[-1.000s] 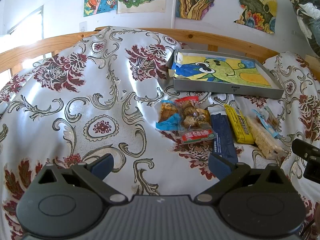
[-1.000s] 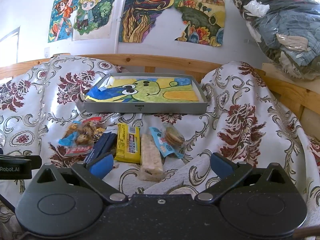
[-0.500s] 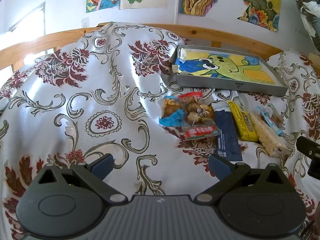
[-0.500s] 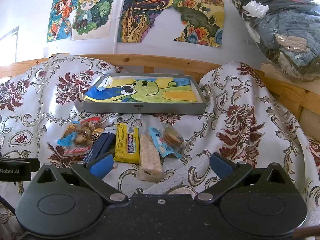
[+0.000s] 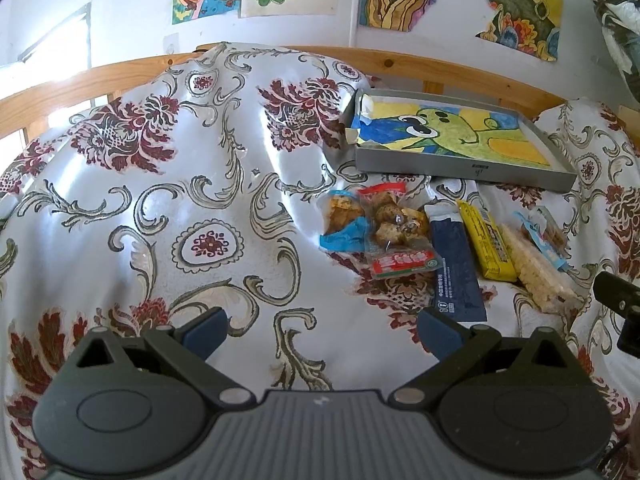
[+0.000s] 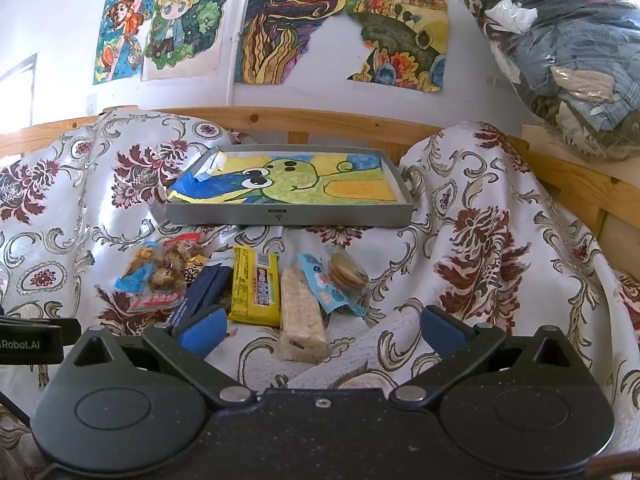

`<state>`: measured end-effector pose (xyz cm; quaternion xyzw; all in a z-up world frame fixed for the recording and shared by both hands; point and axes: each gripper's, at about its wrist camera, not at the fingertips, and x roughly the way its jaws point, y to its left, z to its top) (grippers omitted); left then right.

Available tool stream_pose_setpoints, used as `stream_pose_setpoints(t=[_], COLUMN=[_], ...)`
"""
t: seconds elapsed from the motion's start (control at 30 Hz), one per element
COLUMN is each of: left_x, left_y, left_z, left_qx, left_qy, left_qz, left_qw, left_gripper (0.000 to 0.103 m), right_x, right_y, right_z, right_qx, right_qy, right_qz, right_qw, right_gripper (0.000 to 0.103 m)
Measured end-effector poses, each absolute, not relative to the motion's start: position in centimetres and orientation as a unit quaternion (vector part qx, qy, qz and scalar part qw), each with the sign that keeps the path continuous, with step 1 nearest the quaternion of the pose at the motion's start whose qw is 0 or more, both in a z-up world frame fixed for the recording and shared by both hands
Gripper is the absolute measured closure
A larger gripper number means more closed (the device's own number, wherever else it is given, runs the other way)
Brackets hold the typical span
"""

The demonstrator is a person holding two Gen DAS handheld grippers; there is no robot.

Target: Organize snacks

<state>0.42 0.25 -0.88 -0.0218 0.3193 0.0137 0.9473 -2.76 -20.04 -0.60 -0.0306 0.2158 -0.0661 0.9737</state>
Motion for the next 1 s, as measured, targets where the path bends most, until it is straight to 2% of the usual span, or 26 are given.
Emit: stream_pose_setpoints(t=[1.0], left_x=[6.7], left_y=[-1.9], left_z=[0.4], left_qx=[0.006], left_qy=[0.342], left_qz=[-0.020], left_qw=[0.940], left_gripper=[0.000], right_x=[3.5], right_y=[-22.5], right_z=[0.4], right_qx=[-0.017], right_qy=[0.263], right_qz=[0.005], right_qw=[0.965], right_gripper=[0.001])
